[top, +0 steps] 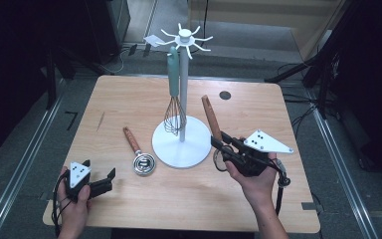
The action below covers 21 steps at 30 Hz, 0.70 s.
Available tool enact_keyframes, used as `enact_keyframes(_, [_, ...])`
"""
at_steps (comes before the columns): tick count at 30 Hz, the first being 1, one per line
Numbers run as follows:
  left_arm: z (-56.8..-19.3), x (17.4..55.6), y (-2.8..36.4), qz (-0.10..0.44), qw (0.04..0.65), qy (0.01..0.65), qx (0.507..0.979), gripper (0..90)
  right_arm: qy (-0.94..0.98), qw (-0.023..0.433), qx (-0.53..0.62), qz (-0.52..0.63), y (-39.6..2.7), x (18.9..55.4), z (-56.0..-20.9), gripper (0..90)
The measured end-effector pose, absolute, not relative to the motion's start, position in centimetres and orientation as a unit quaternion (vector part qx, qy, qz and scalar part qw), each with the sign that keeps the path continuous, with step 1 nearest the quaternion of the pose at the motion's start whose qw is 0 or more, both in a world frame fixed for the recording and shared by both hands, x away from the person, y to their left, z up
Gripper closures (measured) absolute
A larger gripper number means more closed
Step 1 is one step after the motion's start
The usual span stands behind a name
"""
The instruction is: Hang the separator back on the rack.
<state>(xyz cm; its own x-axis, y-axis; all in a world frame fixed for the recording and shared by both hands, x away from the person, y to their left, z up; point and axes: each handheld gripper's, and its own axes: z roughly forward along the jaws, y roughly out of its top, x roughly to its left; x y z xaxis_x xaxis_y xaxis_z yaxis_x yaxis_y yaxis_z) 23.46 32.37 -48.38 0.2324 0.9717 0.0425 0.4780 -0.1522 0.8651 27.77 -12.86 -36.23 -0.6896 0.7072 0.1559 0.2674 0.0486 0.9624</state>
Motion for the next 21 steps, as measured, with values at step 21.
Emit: enact_keyframes(21, [-48.4, 23.5, 32.3, 0.325, 0.381, 0.526, 0.687, 8.3, 0.671, 0.232, 0.332, 0.621, -11.7, 28.6, -34.2, 70.9])
